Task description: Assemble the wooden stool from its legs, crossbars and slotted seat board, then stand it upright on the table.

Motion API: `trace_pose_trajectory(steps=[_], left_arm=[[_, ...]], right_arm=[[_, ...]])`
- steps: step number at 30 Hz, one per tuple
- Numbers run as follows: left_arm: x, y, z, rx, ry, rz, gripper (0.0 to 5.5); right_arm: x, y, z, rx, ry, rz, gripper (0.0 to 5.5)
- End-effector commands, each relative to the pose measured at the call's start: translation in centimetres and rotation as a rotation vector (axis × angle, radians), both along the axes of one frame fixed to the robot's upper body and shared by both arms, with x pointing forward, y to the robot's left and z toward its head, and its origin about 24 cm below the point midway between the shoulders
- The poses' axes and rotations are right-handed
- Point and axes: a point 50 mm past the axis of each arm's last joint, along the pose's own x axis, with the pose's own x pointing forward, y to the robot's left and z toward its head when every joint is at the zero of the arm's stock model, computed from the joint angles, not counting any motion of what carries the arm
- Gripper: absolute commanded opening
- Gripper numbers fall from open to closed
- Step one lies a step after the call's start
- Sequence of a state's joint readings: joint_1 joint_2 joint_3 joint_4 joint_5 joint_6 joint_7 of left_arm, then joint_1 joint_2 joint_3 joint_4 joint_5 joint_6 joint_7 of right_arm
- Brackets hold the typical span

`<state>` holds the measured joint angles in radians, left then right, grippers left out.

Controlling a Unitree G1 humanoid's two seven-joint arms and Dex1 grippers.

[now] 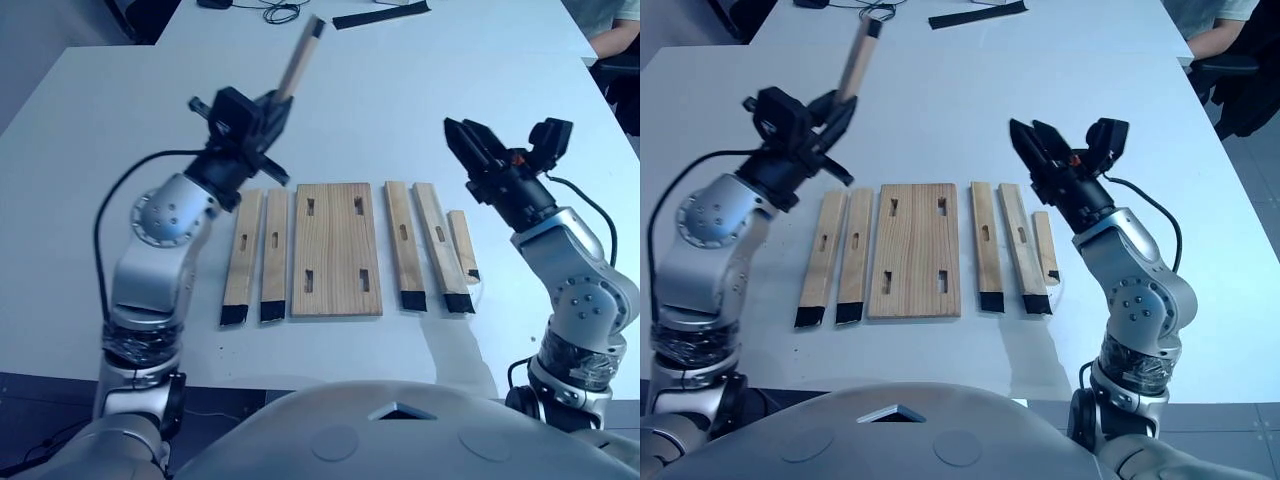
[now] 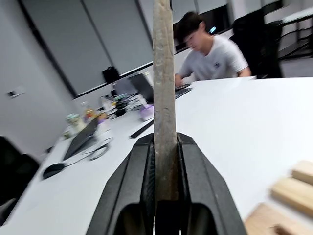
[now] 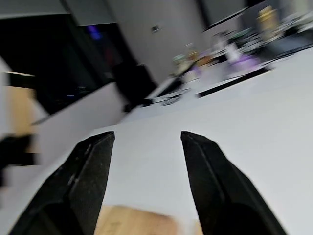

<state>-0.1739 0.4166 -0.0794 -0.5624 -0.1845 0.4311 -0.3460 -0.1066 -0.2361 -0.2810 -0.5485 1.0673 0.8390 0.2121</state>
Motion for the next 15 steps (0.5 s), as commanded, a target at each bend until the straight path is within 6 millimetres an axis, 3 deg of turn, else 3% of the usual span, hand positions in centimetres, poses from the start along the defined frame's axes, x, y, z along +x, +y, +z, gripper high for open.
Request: trace_pose_trajectory(steps=[1,7,15], left_arm=[[-0.8,-3.5,-0.6,-0.076,-0.045,-0.089,0.41],[-1.1,-5.2,-1.5,-0.070,-0.069,-0.147,0.41],[-1.5,-5.5,-1.5,-0.075,-0.093,-0.177,0.41]], right_arm=[[-1.3,2.6,3.9,0.131,-0.069,0.391,2.52],[-1.2,3.8,4.7,0.156,-0.050,0.502,2.52],[-1.0,3.6,2.9,0.085,0.019,0.454,3.60]])
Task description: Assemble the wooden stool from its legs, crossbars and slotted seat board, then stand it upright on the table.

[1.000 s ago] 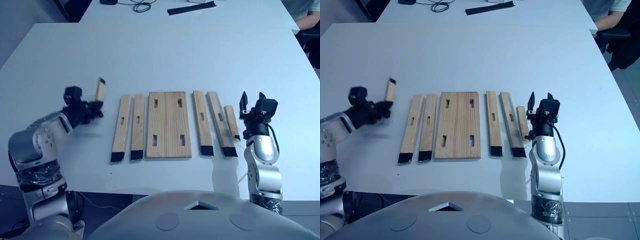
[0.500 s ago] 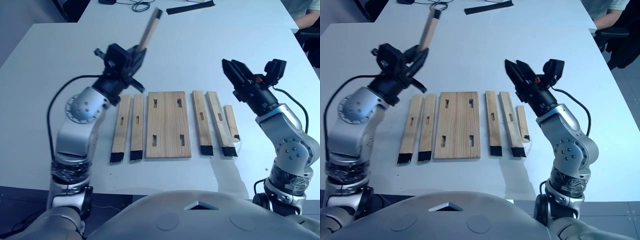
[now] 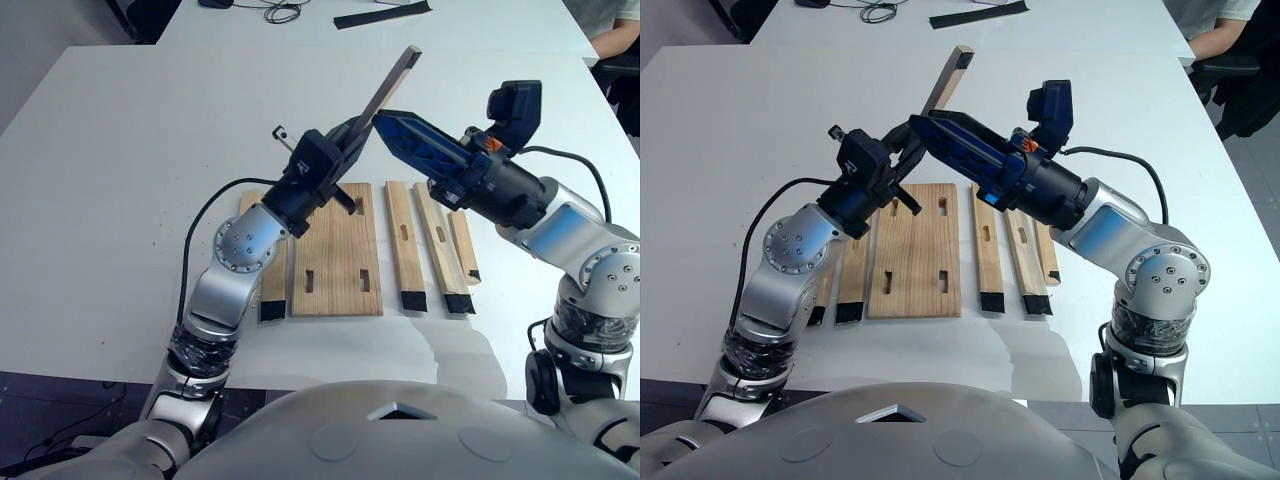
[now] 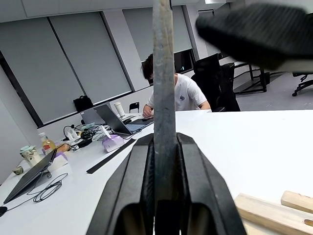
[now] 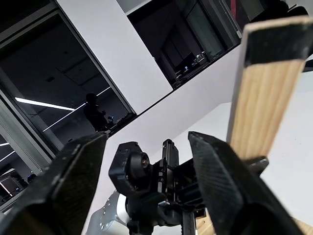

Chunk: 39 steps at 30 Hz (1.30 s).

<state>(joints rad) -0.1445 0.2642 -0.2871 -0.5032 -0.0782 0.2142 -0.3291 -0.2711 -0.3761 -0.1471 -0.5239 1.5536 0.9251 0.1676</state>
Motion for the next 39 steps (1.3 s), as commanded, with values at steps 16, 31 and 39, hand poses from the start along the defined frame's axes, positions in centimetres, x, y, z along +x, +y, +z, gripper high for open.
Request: trace_pose_trajectory(steps=[16,31,39], left_arm=[[-1.2,0.1,-0.7,0.025,0.019,-0.047,0.41],[-1.8,0.0,-1.0,0.041,0.020,-0.078,0.41],[-2.0,0.0,-1.1,0.062,0.005,-0.076,0.41]], right_arm=[[1.6,-1.2,-2.1,-0.105,0.026,-0.068,4.52],[2.9,-0.1,-1.7,-0.121,0.009,-0.051,4.52],[2.8,0.3,-1.4,-0.133,-0.008,-0.051,3.23]])
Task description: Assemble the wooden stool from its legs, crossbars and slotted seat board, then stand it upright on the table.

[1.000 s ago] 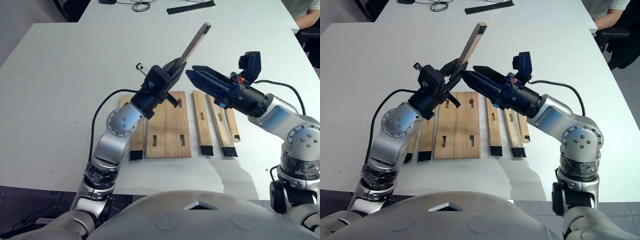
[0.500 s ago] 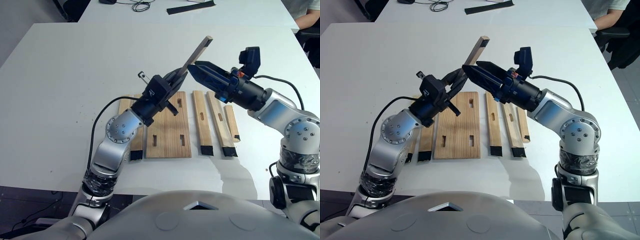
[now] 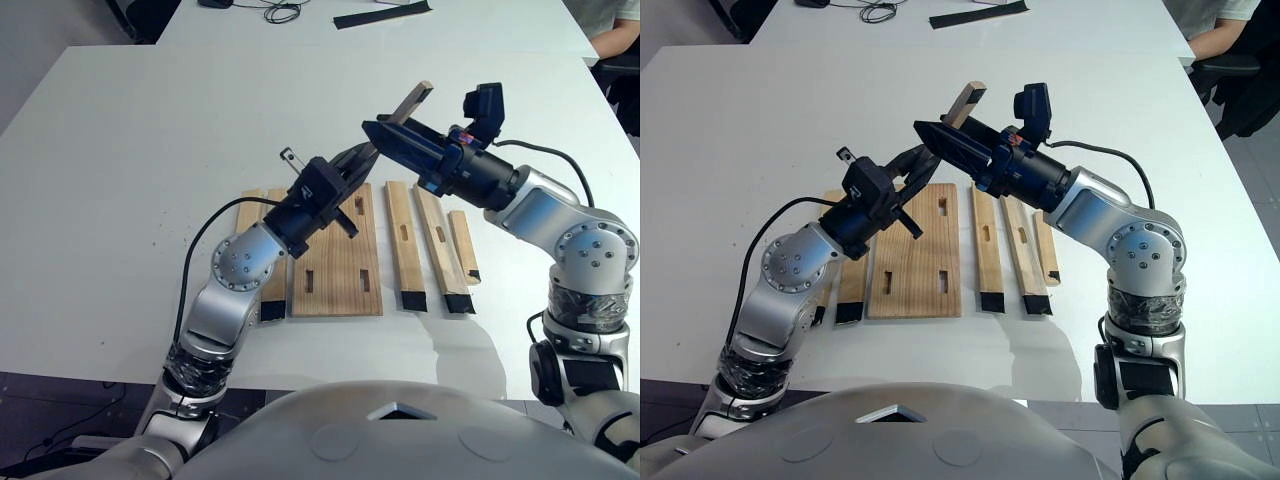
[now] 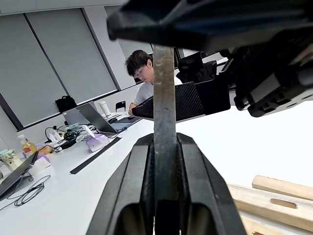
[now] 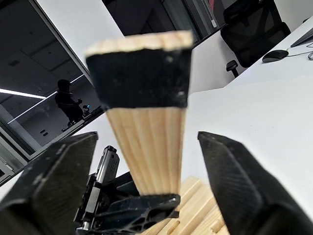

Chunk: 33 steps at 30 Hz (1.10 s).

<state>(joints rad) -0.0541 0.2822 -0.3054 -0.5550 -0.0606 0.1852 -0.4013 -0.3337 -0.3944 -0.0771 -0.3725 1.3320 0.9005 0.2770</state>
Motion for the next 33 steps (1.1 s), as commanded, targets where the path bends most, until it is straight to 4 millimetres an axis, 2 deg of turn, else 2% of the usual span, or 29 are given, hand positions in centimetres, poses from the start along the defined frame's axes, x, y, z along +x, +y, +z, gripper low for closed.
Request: trace_pose_trajectory(steps=[1,13,27,33], left_arm=[[-0.2,0.1,-0.1,0.029,-0.017,-0.003,0.41],[-0.4,0.1,-0.2,0.048,-0.065,0.012,0.41],[1.6,1.5,-0.6,0.109,-0.072,0.130,0.41],[1.4,1.2,-0.7,0.118,-0.063,0.104,0.41]], right_arm=[[0.0,0.4,0.4,-0.023,-0.025,0.006,3.10],[0.8,0.3,0.4,-0.039,-0.027,-0.060,1.31],[0.3,0.5,-0.5,-0.117,-0.045,-0.041,1.31],[0.2,0.6,-0.6,-0.135,-0.060,-0.033,1.31]])
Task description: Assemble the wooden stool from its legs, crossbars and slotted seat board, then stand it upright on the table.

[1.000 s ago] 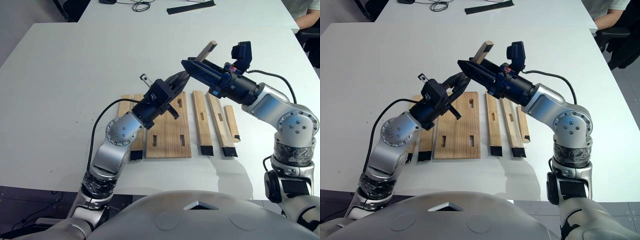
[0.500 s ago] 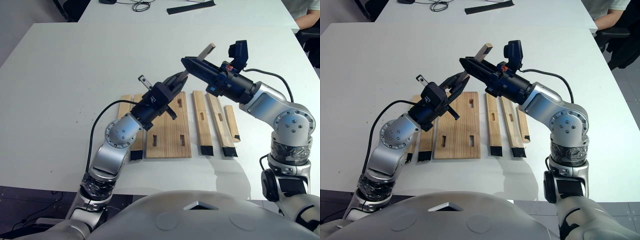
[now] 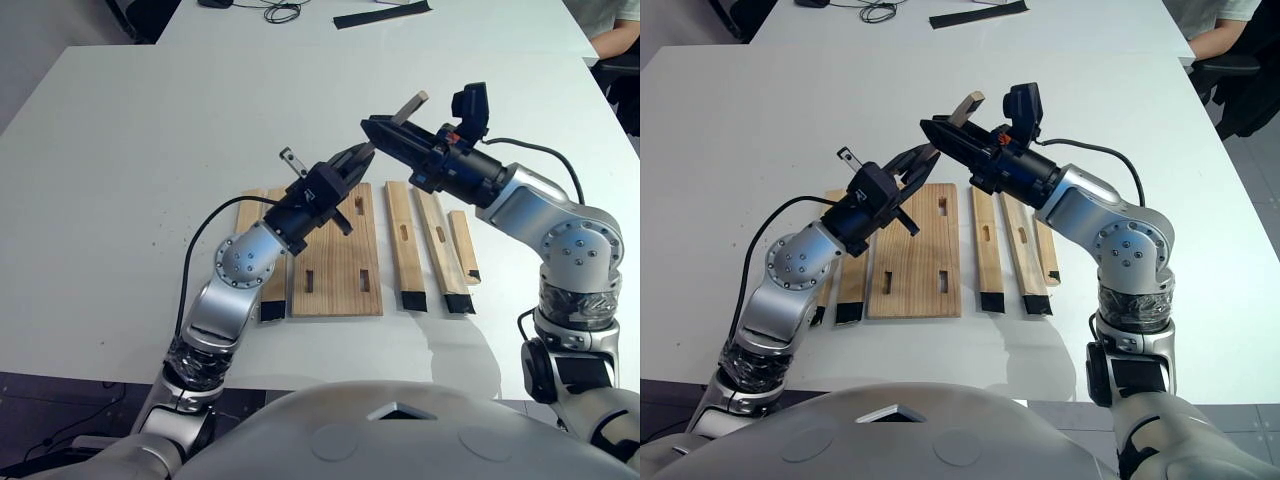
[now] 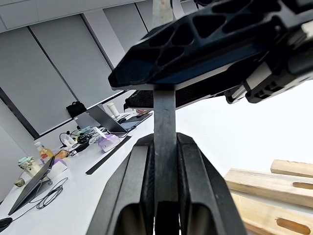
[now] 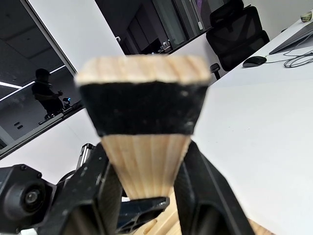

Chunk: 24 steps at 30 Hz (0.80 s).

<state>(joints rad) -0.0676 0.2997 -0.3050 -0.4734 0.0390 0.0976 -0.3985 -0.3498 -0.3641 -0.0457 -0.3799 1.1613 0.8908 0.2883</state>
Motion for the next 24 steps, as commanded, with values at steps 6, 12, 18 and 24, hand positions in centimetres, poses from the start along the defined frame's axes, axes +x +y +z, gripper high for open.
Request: trace_pose_trajectory(steps=[6,12,18,24], left_arm=[[1.0,1.1,-0.8,0.031,0.084,0.078,1.37],[2.1,3.4,-1.5,0.039,0.157,0.164,1.70],[2.6,5.5,-1.3,0.002,0.174,0.263,1.70],[2.5,7.0,-1.7,-0.014,0.179,0.351,1.70]], right_arm=[[-0.2,-0.2,-0.1,-0.071,-0.048,-0.009,1.31],[1.7,-3.2,2.0,-0.250,-0.277,-0.177,1.30],[2.2,-9.4,3.4,-0.517,-0.448,-0.255,1.30],[-0.2,-10.4,0.0,-0.679,-0.426,0.006,1.30]])
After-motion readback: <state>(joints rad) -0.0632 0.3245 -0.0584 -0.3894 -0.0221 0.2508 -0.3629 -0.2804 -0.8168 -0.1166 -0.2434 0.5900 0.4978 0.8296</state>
